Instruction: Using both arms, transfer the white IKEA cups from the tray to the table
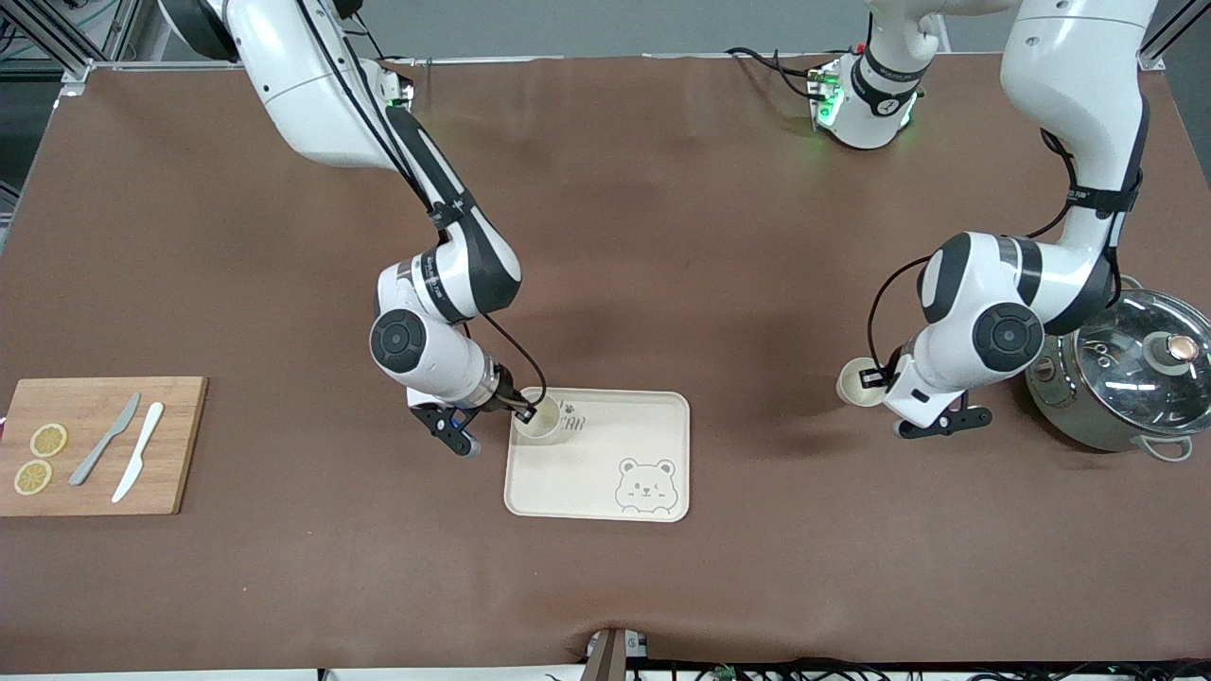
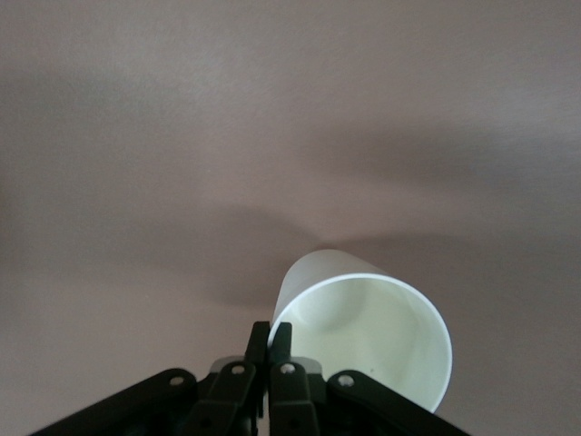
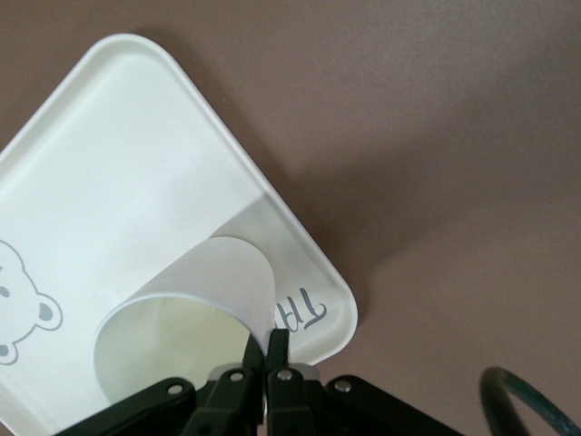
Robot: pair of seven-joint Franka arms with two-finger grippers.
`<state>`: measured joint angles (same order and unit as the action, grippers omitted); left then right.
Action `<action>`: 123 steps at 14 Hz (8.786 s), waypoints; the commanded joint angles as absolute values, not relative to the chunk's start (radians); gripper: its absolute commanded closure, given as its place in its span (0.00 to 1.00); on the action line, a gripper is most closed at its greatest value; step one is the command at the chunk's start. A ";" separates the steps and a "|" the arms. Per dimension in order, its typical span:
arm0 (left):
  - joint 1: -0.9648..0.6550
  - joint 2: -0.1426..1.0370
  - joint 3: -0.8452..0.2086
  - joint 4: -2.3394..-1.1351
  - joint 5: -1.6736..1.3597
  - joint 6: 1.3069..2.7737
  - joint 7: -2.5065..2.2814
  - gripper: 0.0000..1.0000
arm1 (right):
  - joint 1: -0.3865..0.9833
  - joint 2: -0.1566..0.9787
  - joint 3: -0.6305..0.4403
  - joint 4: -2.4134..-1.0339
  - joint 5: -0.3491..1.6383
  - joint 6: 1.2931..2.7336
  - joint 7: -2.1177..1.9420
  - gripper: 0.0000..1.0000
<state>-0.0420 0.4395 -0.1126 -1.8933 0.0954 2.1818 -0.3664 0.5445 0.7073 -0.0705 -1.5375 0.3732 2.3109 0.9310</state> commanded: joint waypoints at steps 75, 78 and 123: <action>-0.071 -0.126 -0.046 -1.678 -0.014 1.559 -0.169 0.00 | 0.002 -0.034 -0.058 -1.482 0.008 1.335 -0.014 0.00; -0.075 -0.111 -0.048 -1.664 -0.012 1.559 -0.172 0.00 | 0.000 -0.032 -0.060 -1.482 0.008 1.330 -0.014 0.00; -0.074 -0.003 -0.060 -1.555 0.069 1.523 -0.189 0.00 | -0.025 -0.028 -0.061 -1.477 0.006 1.324 -0.014 0.00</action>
